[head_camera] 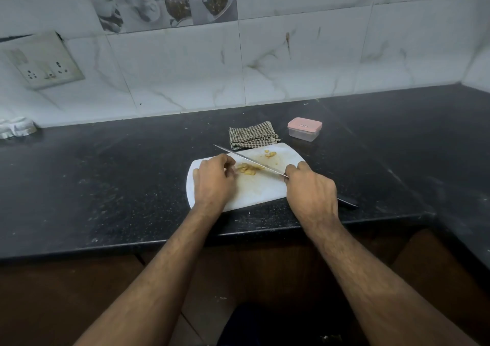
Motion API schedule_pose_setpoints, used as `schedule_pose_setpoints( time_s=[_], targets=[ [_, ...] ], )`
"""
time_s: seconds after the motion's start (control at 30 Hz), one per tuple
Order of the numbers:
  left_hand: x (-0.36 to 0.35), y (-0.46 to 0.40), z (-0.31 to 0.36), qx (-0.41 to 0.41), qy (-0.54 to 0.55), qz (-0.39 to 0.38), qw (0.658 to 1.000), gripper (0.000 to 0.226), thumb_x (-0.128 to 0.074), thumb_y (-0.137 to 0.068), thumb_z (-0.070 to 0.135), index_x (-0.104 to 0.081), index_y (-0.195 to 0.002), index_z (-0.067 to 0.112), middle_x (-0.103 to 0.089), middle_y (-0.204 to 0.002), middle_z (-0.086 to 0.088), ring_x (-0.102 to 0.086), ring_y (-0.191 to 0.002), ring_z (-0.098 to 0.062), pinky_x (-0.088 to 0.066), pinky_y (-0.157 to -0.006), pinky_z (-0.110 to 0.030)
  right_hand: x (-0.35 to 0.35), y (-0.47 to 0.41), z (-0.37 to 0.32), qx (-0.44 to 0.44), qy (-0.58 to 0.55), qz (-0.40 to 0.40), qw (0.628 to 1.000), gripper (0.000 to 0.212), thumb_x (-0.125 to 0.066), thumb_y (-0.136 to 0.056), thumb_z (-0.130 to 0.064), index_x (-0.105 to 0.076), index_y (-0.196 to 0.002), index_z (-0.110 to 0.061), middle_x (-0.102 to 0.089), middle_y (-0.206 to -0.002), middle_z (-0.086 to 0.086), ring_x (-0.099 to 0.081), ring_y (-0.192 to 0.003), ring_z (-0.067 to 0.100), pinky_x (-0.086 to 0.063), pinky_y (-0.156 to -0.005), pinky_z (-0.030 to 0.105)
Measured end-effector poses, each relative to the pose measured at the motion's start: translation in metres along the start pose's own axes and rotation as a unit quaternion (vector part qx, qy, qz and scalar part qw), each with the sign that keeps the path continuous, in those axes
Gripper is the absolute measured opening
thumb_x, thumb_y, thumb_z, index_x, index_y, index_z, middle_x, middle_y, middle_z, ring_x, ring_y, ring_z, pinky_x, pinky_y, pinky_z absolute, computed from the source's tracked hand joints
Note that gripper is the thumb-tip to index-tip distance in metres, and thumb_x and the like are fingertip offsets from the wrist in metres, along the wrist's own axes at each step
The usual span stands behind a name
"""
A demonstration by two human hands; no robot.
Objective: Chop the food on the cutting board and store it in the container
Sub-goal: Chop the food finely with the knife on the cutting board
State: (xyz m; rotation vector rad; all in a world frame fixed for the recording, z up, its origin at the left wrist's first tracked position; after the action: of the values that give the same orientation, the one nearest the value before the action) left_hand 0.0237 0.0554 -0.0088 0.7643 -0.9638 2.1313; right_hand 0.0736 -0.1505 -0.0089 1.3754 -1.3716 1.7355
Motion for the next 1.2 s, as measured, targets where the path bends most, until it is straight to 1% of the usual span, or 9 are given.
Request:
schedule_pose_setpoints(
  time_s=[0.1, 0.2, 0.33, 0.5, 0.63, 0.8, 0.87, 0.97, 1.2],
  targets=[
    [-0.015, -0.005, 0.012, -0.020, -0.065, -0.059, 0.996, 0.024, -0.063, -0.097, 0.026, -0.072, -0.119, 0.024, -0.070, -0.117, 0.002, -0.060, -0.114, -0.026, -0.039, -0.099, -0.044, 0.000, 0.000, 0.000, -0.006, -0.007, -0.007, 1.000, 0.025, -0.054, -0.099, -0.017, -0.057, -0.124, -0.018, -0.054, -0.106, 0.002, -0.059, -0.064, 0.016, -0.057, -0.054, 0.036],
    [-0.027, -0.013, 0.014, -0.032, -0.119, -0.091, 0.988, 0.018, -0.058, -0.099, 0.021, -0.073, -0.109, 0.024, -0.062, -0.114, -0.004, -0.054, -0.117, -0.030, -0.034, -0.095, -0.045, 0.002, 0.002, -0.001, 0.000, -0.004, -0.008, 1.000, 0.027, -0.052, -0.099, -0.014, -0.055, -0.125, -0.016, -0.053, -0.108, 0.004, -0.064, -0.069, 0.018, -0.059, -0.056, 0.039],
    [-0.030, -0.015, 0.006, -0.015, -0.086, -0.066, 0.994, 0.021, -0.061, -0.100, 0.019, -0.075, -0.113, 0.027, -0.062, -0.114, 0.000, -0.056, -0.113, -0.024, -0.030, -0.091, -0.042, 0.001, 0.000, -0.001, 0.005, 0.002, -0.007, 1.000, 0.025, -0.051, -0.098, -0.014, -0.056, -0.123, -0.016, -0.054, -0.107, 0.003, -0.064, -0.068, 0.018, -0.057, -0.056, 0.036],
    [-0.021, -0.012, 0.008, -0.010, -0.074, -0.006, 0.997, 0.010, -0.064, -0.096, 0.017, -0.071, -0.100, 0.024, -0.070, -0.102, 0.004, -0.060, -0.101, -0.022, -0.033, -0.089, -0.040, -0.003, -0.002, 0.000, 0.009, 0.010, -0.004, 1.000, 0.021, -0.050, -0.099, -0.014, -0.059, -0.117, -0.016, -0.055, -0.102, 0.003, -0.051, -0.059, 0.017, -0.049, -0.049, 0.032],
    [-0.016, -0.006, 0.017, -0.037, -0.086, 0.006, 0.996, 0.022, -0.055, -0.094, 0.008, -0.069, -0.095, 0.026, -0.071, -0.093, 0.005, -0.058, -0.096, -0.023, -0.031, -0.083, -0.038, -0.004, -0.003, -0.001, 0.013, 0.004, -0.005, 1.000, 0.020, -0.051, -0.100, -0.017, -0.059, -0.118, -0.016, -0.055, -0.103, 0.003, -0.059, -0.065, 0.018, -0.053, -0.052, 0.034],
    [-0.018, -0.004, 0.025, -0.083, -0.094, -0.006, 0.992, 0.022, -0.054, -0.096, 0.009, -0.068, -0.088, 0.025, -0.070, -0.092, 0.007, -0.054, -0.094, -0.021, -0.020, -0.076, -0.035, -0.003, -0.002, 0.000, 0.013, 0.004, 0.001, 1.000, 0.019, -0.050, -0.100, -0.017, -0.059, -0.117, -0.017, -0.055, -0.102, 0.002, -0.049, -0.060, 0.016, -0.048, -0.049, 0.032],
    [-0.020, -0.003, 0.024, -0.082, -0.061, -0.014, 0.995, 0.022, -0.056, -0.096, 0.009, -0.069, -0.087, 0.024, -0.070, -0.087, 0.009, -0.057, -0.093, -0.020, -0.026, -0.079, -0.035, -0.004, -0.002, 0.000, 0.012, 0.005, 0.000, 1.000, 0.018, -0.051, -0.100, -0.018, -0.059, -0.117, -0.017, -0.055, -0.101, 0.002, -0.048, -0.059, 0.015, -0.049, -0.050, 0.032],
    [-0.019, -0.003, 0.017, -0.063, 0.020, -0.016, 0.998, 0.018, -0.066, -0.092, 0.010, -0.074, -0.090, 0.025, -0.066, -0.075, 0.020, -0.067, -0.087, -0.013, -0.049, -0.092, -0.046, -0.004, -0.001, 0.001, 0.009, 0.002, 0.003, 1.000, 0.018, -0.052, -0.100, -0.018, -0.059, -0.116, -0.017, -0.054, -0.100, 0.001, -0.048, -0.059, 0.015, -0.050, -0.050, 0.032],
    [-0.001, 0.018, 0.021, -0.016, 0.129, -0.033, 0.991, 0.014, -0.075, -0.090, 0.033, -0.071, -0.077, 0.037, -0.069, -0.077, 0.027, -0.062, -0.084, 0.002, -0.050, -0.097, -0.048, -0.005, -0.005, 0.000, 0.017, -0.001, 0.013, 1.000, 0.014, -0.056, -0.101, -0.026, -0.061, -0.112, -0.020, -0.054, -0.095, -0.001, -0.053, -0.058, 0.014, -0.049, -0.048, 0.031]
  ],
)
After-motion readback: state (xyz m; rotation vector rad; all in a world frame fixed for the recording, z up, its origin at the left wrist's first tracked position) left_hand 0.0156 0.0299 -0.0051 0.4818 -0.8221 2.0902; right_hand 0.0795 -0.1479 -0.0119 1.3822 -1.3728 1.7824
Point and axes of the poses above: each hand's wrist, its own y-axis away from the middle knuckle, its own x-axis out of the back of the hand, z = x × y, the point moved 7 cm from there along -y, towards the middle knuckle
